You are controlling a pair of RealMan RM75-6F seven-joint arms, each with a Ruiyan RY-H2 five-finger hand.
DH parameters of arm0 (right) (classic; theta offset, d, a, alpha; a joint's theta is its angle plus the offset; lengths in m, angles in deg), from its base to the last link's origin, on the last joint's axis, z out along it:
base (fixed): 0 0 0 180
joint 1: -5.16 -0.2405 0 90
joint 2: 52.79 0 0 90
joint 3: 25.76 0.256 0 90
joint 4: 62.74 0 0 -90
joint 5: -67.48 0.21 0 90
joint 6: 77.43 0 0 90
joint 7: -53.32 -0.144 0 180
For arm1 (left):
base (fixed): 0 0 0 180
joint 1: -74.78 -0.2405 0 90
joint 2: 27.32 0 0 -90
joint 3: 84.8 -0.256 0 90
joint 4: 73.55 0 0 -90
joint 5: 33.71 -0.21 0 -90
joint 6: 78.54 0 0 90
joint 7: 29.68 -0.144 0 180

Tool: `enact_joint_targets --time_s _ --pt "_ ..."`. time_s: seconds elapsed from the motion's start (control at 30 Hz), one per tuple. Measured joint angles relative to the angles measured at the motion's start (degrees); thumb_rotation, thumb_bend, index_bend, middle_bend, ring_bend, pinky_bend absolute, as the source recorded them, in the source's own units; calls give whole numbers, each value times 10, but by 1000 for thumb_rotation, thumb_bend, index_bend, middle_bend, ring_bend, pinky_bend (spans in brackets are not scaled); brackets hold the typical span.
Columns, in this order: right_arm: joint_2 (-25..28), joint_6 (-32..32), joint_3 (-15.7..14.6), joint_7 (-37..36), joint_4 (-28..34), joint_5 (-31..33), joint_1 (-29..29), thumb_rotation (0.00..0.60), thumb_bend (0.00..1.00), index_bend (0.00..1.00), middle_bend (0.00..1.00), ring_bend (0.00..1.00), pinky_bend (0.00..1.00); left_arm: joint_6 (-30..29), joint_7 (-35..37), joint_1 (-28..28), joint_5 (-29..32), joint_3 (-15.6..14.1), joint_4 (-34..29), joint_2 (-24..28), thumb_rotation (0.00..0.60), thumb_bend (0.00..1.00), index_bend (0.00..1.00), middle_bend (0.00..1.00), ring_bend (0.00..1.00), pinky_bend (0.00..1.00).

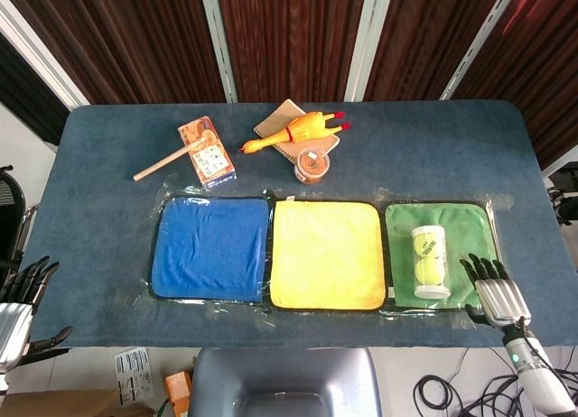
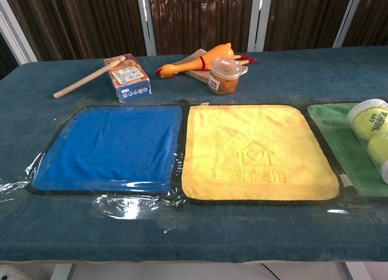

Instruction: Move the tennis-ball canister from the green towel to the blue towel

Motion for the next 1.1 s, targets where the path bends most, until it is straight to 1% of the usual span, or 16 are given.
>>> enact_joint_targets --time_s 0.3,0.53,0.7,1.1 --pt "-2 16 -8 4 -6 1 -5 600 308 83 4 0 0 1 2 0 1 0 1 1 600 9 0 0 58 136" --pt "-12 40 -13 33 -2 3 -22 600 308 85 4 0 0 -5 -1 -2 -1 1 4 0 600 25 0 8 64 136" --pt "-21 52 -16 55 11 3 -35 600 307 86 5 0 0 -10 6 -4 -4 0 5 0 600 26 0 9 64 136" --pt "-26 40 -11 91 56 -1 -51 600 308 86 5 0 0 -22 22 -9 -9 0 11 3 600 26 0 9 64 136"
